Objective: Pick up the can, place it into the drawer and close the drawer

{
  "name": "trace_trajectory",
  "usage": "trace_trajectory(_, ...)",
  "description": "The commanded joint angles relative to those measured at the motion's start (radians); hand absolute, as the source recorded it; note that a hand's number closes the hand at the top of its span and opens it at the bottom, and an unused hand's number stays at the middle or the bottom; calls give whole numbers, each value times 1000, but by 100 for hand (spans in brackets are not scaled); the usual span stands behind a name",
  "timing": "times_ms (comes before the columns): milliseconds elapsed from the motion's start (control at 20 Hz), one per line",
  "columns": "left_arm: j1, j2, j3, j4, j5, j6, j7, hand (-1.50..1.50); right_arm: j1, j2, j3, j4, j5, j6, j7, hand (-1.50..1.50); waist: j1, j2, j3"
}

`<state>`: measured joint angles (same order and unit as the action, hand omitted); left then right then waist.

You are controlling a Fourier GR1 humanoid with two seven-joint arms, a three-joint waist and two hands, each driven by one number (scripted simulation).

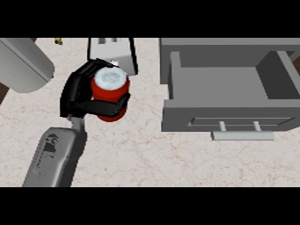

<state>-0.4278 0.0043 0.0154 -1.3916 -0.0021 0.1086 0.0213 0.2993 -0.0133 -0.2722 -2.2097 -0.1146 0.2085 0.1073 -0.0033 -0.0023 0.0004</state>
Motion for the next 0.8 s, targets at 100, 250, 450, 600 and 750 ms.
trace_trajectory(100,-208,-4,-56,63,-15,89,119,150,-12,-3,-9,6,-9,9,14,-150,-8,3,0)
trace_trajectory(250,-267,-4,-193,-15,-12,233,236,150,14,-7,-32,-3,-47,28,9,-150,-12,0,0)
trace_trajectory(450,-428,-4,-173,61,-24,265,290,150,-28,12,-3,55,13,-17,-57,-150,-9,2,0)
trace_trajectory(600,-503,-4,-200,132,-1,306,277,150,-5,9,-8,62,14,23,-57,-150,-13,3,0)
trace_trajectory(750,-640,-4,-210,269,40,351,268,150,-26,12,22,1,36,-9,20,-150,-21,4,0)
